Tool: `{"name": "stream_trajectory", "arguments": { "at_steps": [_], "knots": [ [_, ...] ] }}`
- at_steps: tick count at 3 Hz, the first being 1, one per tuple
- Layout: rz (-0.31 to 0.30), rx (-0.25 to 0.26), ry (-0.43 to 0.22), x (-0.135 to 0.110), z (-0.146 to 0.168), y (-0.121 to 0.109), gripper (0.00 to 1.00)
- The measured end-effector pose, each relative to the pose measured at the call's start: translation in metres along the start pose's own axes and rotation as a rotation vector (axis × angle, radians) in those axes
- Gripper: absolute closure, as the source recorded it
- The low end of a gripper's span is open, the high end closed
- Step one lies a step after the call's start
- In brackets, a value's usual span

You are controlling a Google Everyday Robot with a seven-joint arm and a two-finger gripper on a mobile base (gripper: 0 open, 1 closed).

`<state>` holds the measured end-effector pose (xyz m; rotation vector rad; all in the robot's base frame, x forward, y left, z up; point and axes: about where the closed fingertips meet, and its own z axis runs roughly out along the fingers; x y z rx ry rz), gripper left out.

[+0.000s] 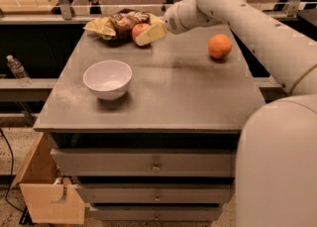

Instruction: Move apple near brown chip bag

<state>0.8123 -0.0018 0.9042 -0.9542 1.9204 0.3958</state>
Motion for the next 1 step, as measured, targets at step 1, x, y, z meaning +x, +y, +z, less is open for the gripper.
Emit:
{"name": "stream_trajectory", "arguments": {
  "at_steps": [1],
  "knots": [
    [0.031, 0.004, 0.003, 0.0190, -0.0287, 0.0066, 0.00]
  ]
}}
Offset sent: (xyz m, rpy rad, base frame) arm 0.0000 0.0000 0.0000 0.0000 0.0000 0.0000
